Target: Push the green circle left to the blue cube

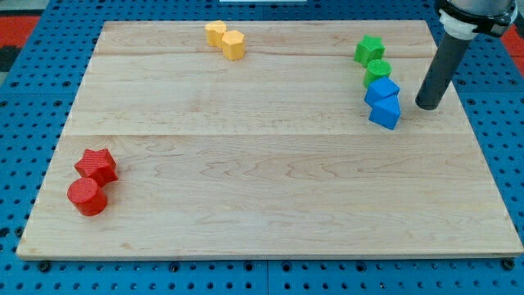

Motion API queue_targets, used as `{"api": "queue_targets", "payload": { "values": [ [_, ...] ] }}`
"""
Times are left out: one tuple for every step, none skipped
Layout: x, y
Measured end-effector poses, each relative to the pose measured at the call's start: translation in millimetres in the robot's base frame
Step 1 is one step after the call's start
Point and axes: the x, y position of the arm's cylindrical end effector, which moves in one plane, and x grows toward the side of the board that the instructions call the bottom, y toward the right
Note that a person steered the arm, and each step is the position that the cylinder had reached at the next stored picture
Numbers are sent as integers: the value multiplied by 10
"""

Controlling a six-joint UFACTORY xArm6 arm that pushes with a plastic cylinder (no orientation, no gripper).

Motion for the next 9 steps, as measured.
{"api": "queue_targets", "payload": {
  "values": [
    [-307, 459],
    [-671, 555],
    [-774, 95],
    [-767, -616],
    [-767, -1335],
    [-638, -1569],
    [-519, -1583],
    [-655, -1556],
    [-620, -1251]
  ]
}}
